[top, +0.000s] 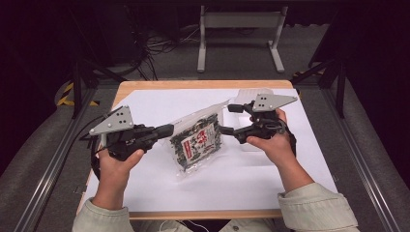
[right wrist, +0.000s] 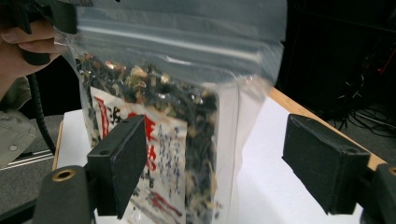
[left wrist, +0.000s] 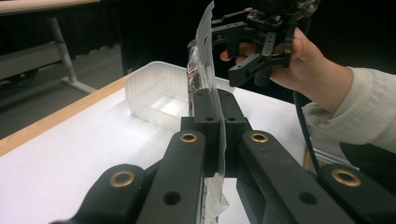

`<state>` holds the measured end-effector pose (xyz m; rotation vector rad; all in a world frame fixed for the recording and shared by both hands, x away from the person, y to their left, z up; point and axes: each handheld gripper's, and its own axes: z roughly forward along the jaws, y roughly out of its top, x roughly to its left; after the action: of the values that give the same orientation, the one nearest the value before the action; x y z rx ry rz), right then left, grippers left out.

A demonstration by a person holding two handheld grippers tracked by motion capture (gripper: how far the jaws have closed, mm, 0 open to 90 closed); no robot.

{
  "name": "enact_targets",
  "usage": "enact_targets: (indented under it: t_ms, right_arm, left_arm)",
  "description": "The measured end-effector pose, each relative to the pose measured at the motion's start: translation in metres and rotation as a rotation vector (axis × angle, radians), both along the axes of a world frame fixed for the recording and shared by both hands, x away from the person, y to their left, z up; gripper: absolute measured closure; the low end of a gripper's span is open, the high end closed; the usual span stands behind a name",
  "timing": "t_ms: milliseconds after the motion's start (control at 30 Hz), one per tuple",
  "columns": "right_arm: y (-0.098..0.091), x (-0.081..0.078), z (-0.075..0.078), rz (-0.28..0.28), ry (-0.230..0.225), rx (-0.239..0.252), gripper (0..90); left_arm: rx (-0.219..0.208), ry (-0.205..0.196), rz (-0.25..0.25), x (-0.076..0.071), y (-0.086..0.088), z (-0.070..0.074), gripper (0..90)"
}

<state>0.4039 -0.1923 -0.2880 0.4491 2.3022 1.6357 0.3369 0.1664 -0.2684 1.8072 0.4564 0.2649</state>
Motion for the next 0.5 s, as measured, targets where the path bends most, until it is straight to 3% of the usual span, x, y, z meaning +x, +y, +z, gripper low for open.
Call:
enact_targets:
  t_ms: [200, 500]
  right_arm:
    - [0.007, 0.000, 0.000, 0.032, -0.003, 0.012, 21.6]
    - [0.016, 0.000, 0.000, 0.117, -0.010, 0.035, 24.0]
  left_arm:
    - [0.003, -0.011, -0.022, -0.003, -0.004, 0.001, 89.8]
    - [-0.029, -0.031, -0.060, -0.009, -0.006, 0.003, 89.9]
